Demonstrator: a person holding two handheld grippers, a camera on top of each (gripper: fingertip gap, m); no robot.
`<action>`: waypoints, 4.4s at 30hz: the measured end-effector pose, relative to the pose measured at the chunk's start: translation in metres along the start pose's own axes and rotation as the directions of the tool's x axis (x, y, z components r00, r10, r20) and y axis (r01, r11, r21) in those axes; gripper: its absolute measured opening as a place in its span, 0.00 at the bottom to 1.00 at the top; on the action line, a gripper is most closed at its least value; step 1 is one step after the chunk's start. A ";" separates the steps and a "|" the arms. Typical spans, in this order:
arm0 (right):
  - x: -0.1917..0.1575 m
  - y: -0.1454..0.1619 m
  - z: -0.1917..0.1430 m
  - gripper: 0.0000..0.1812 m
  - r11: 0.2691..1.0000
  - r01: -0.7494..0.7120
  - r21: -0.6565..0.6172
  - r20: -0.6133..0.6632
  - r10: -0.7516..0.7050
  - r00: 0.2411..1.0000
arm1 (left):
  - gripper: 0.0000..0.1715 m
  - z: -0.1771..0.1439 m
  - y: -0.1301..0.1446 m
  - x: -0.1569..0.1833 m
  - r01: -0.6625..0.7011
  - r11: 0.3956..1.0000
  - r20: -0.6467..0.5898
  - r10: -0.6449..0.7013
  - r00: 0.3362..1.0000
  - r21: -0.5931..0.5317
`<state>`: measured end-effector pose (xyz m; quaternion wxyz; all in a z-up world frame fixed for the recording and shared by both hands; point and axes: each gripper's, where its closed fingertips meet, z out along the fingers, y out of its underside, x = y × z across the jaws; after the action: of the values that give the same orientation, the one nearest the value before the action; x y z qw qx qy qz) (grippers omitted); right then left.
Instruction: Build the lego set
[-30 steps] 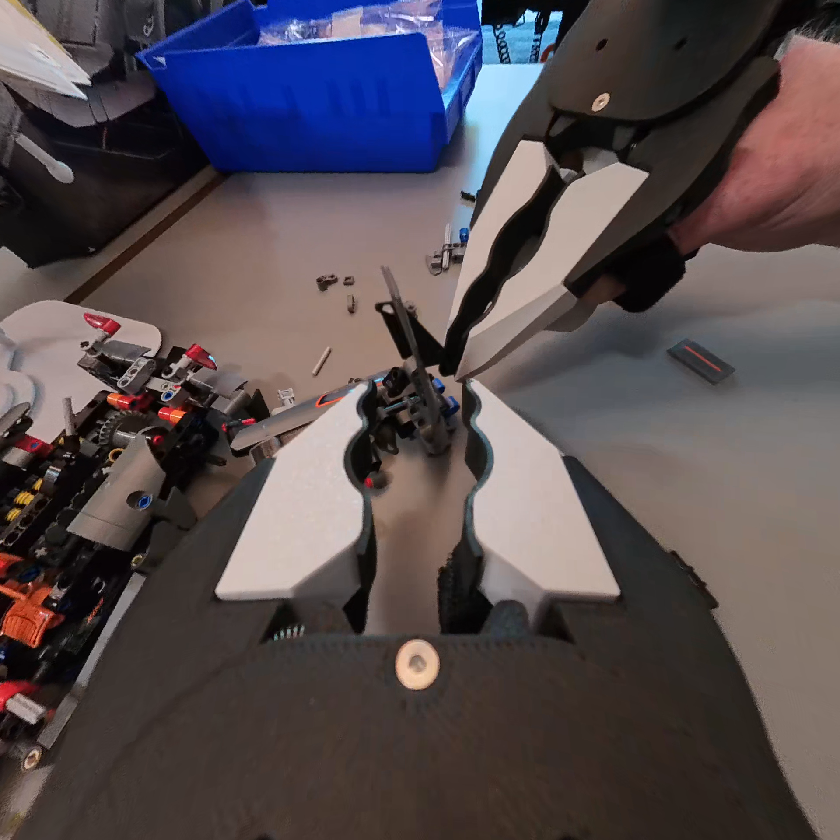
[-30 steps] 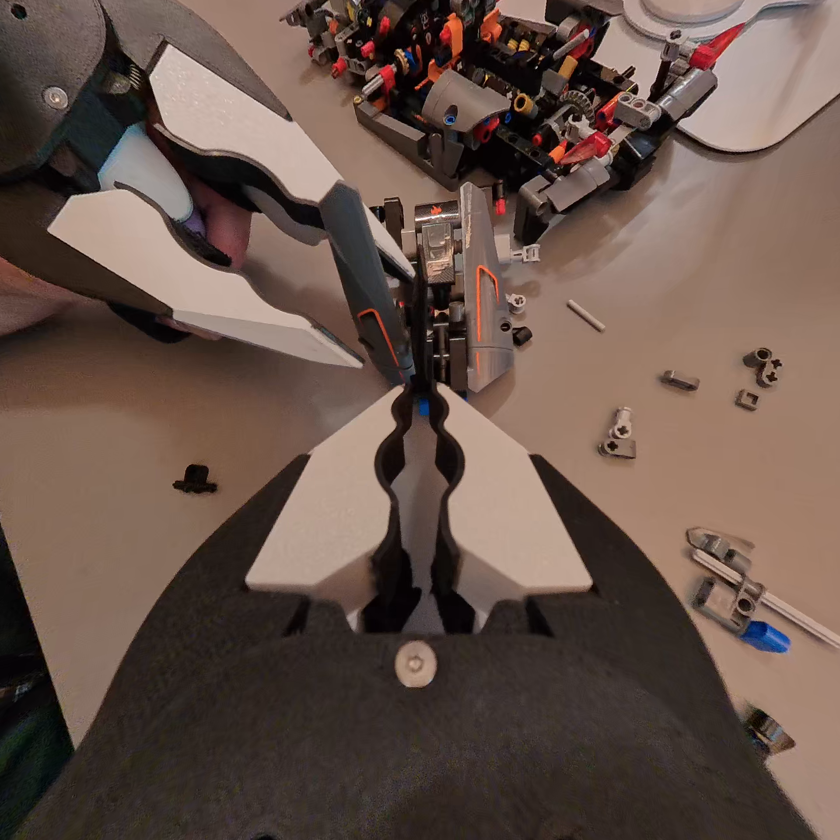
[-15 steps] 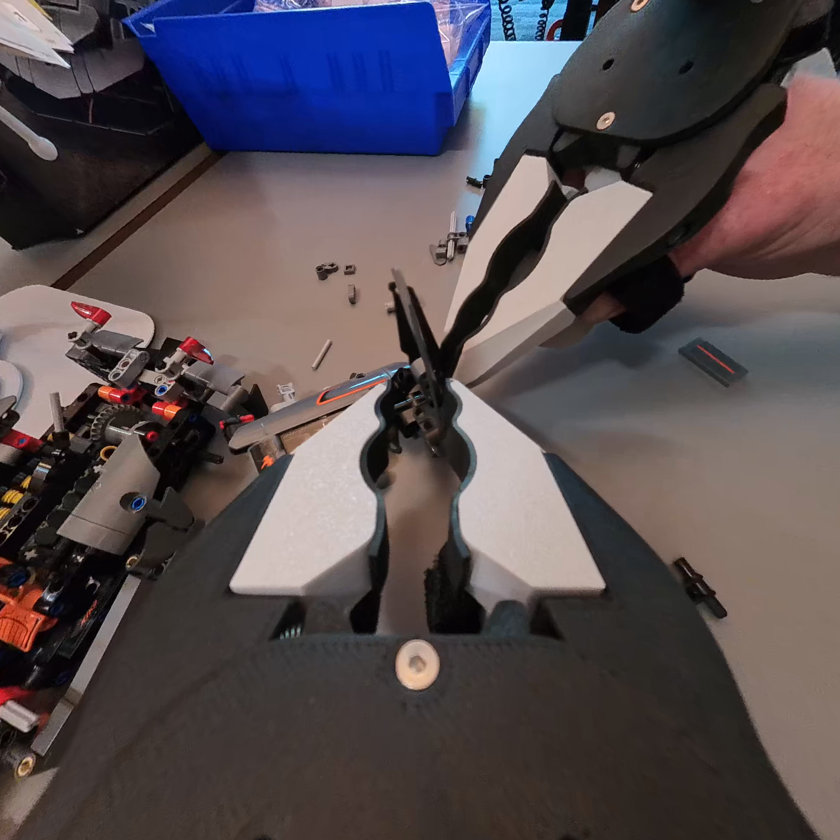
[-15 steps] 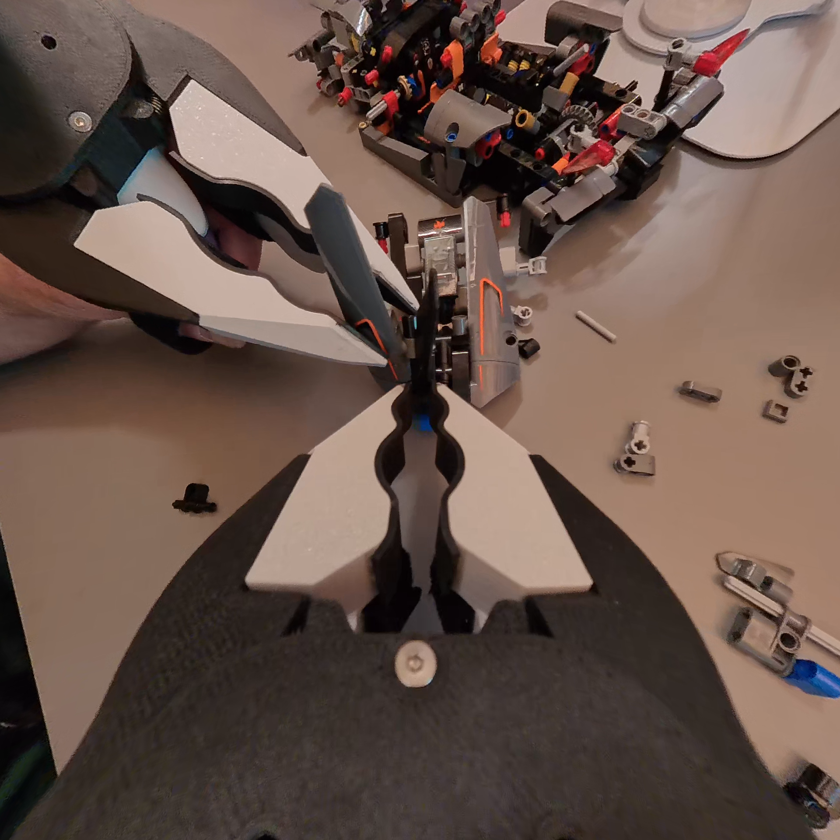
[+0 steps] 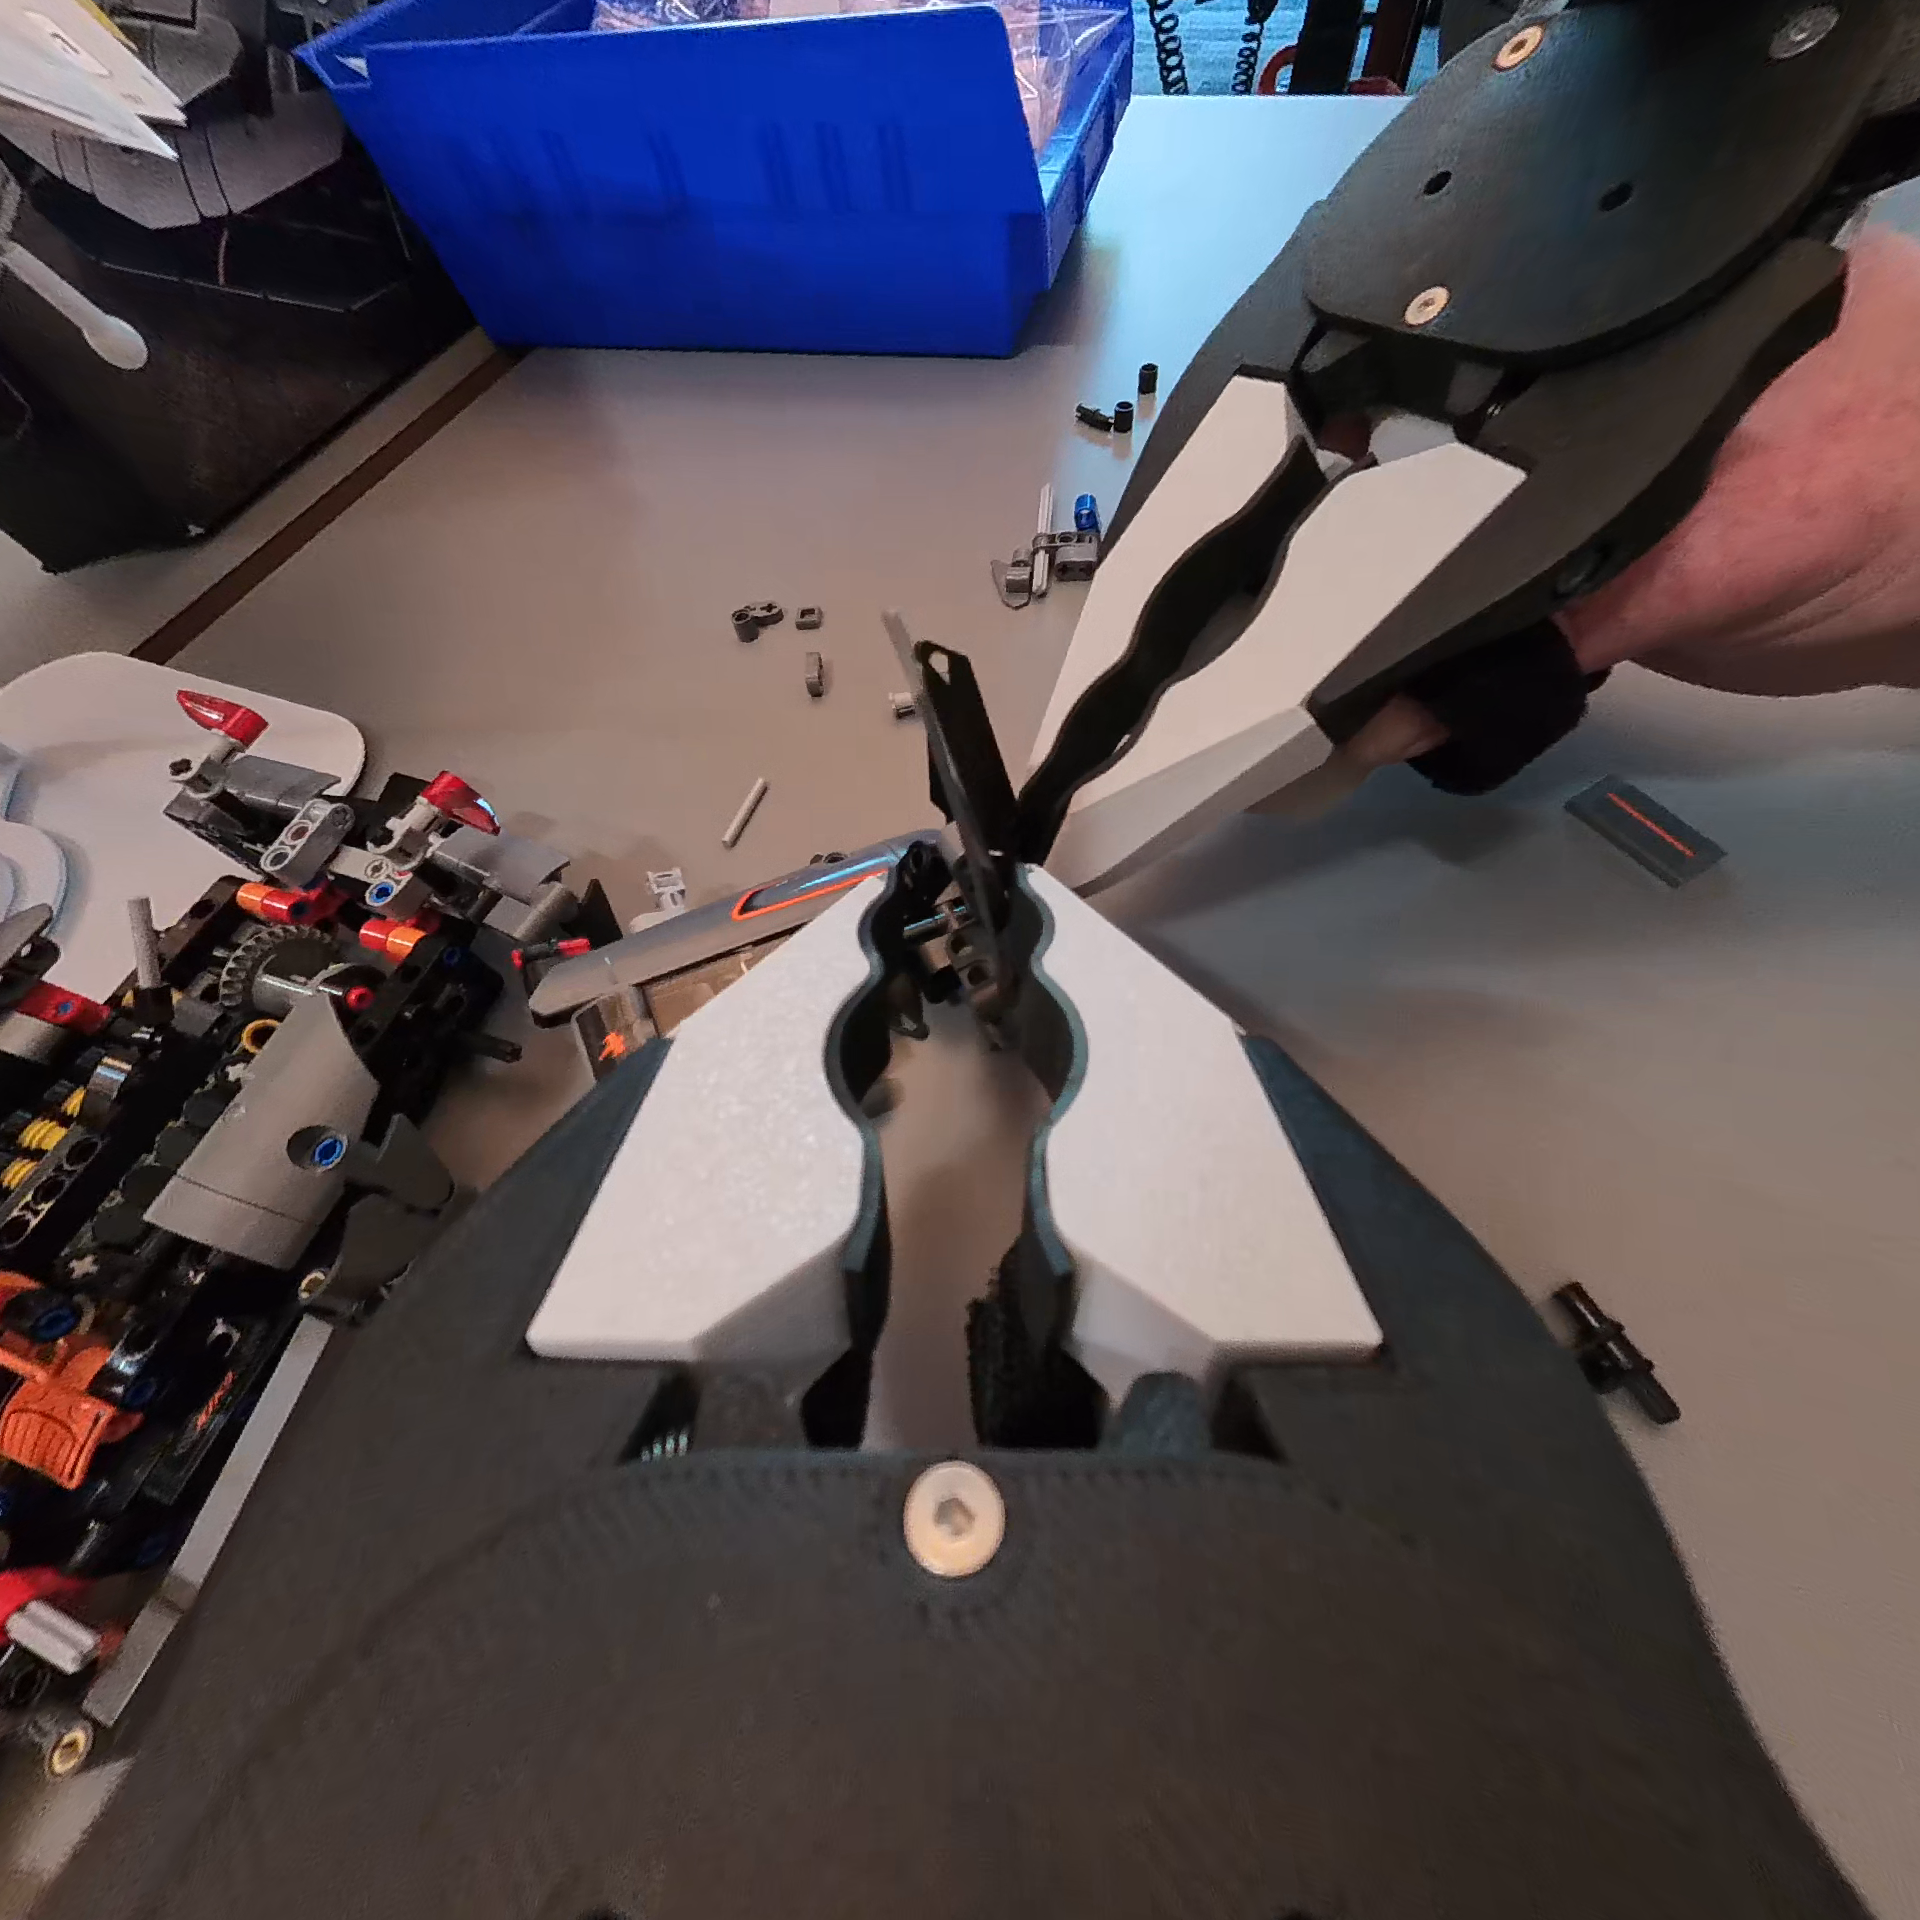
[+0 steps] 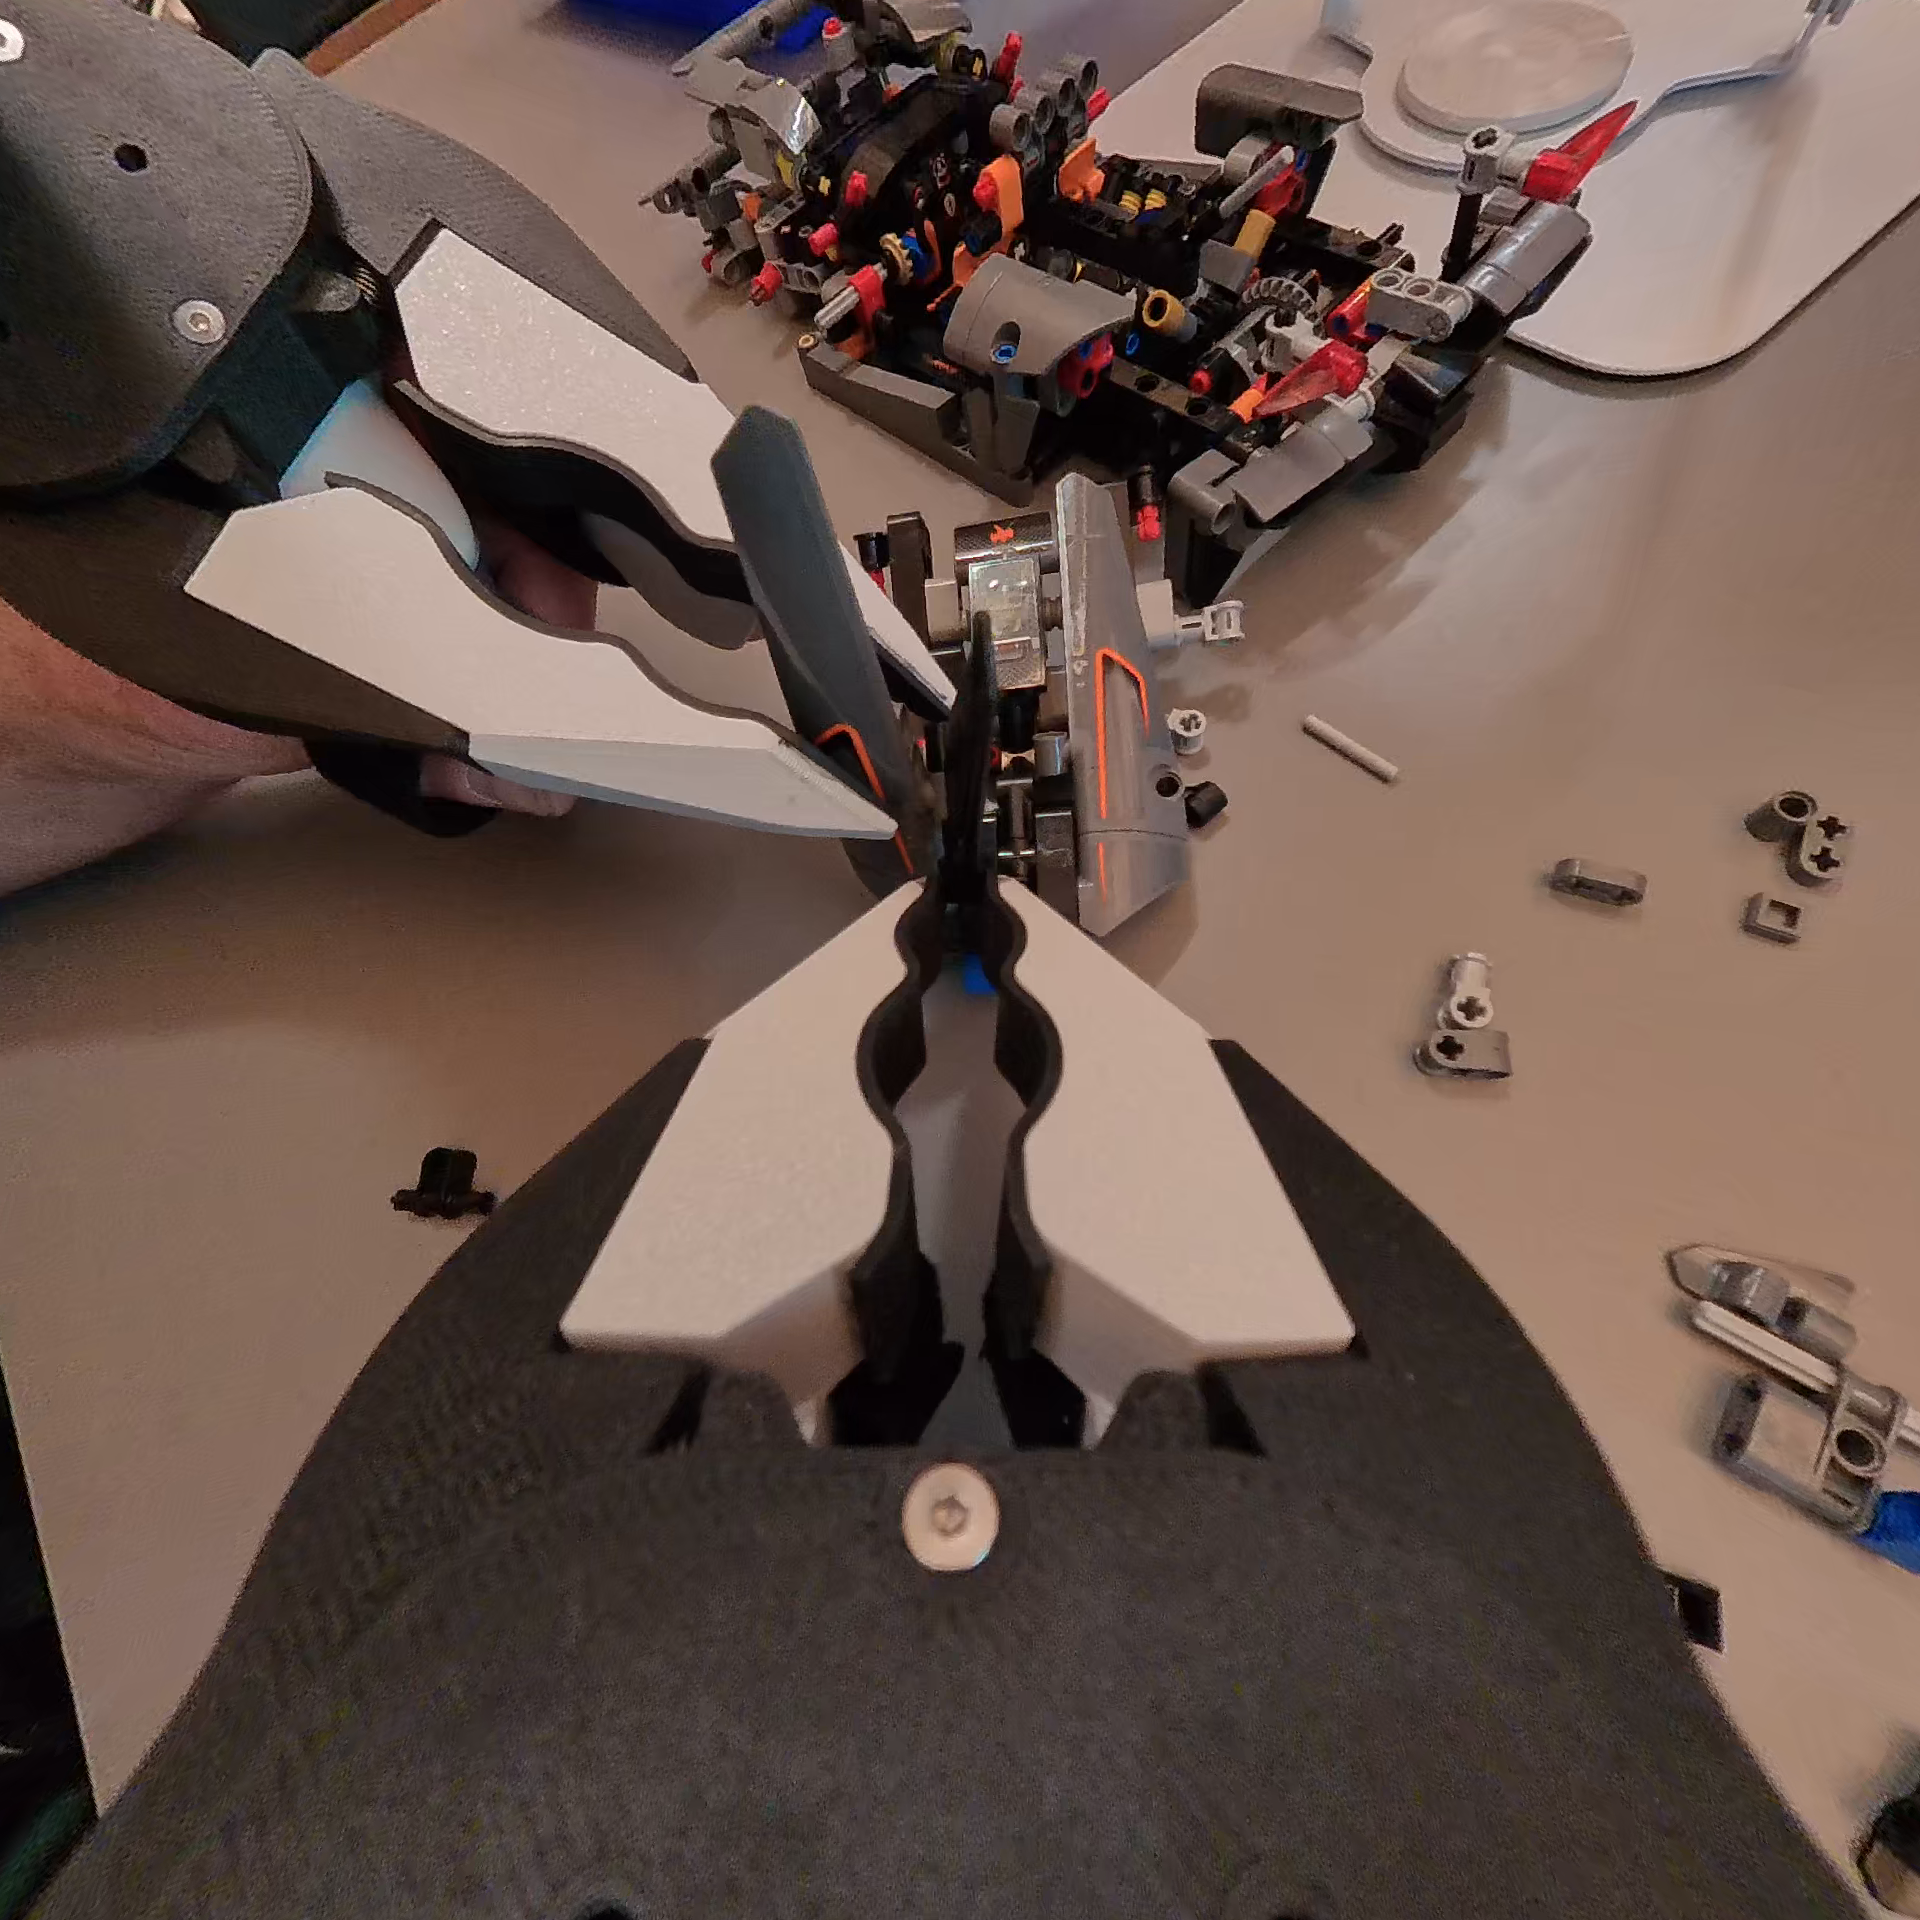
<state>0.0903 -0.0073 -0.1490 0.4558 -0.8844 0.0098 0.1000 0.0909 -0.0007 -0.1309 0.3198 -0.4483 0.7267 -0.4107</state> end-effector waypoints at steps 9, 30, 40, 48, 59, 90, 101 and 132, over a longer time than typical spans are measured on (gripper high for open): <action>0.001 -0.003 0.000 0.02 0.997 -0.075 0.031 0.027 0.074 0.997 | 0.10 0.000 -0.001 -0.003 0.005 1.000 0.002 -0.005 1.000 0.009; 0.004 -0.008 -0.004 0.02 0.999 0.041 -0.019 -0.002 -0.041 0.999 | 0.10 0.000 -0.004 -0.005 -0.010 0.999 0.012 0.009 1.000 0.032; 0.007 -0.005 -0.003 0.02 0.995 0.100 -0.020 -0.028 -0.101 0.995 | 0.10 0.004 -0.004 -0.002 -0.055 0.998 0.019 0.055 0.998 0.022; 0.011 -0.001 -0.003 0.02 0.996 0.091 -0.009 -0.027 -0.091 0.995 | 0.10 0.009 -0.003 -0.002 -0.089 0.996 0.024 0.089 0.996 0.001; 0.013 -0.001 -0.003 0.02 0.984 0.147 -0.098 -0.071 -0.154 0.985 | 0.10 0.011 -0.001 -0.002 -0.114 0.993 0.033 0.115 0.993 -0.015; 0.014 0.001 -0.003 0.02 0.906 0.196 -0.375 -0.050 -0.231 0.972 | 0.10 0.013 0.002 -0.006 -0.156 0.987 0.066 0.158 0.985 -0.038; 0.012 0.000 -0.002 0.02 0.905 0.149 -0.398 -0.027 -0.173 0.985 | 0.10 0.013 0.003 -0.008 -0.166 0.985 0.081 0.170 0.982 -0.050; 0.014 -0.003 0.001 0.02 0.871 0.281 -0.404 -0.157 -0.368 0.916 | 0.09 0.015 0.002 -0.011 -0.160 0.986 0.107 0.165 0.981 -0.050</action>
<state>0.1039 -0.0038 -0.1491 0.2854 -0.9490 -0.1066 -0.0809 0.1068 0.0051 -0.1388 0.3827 -0.4159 0.7504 -0.3428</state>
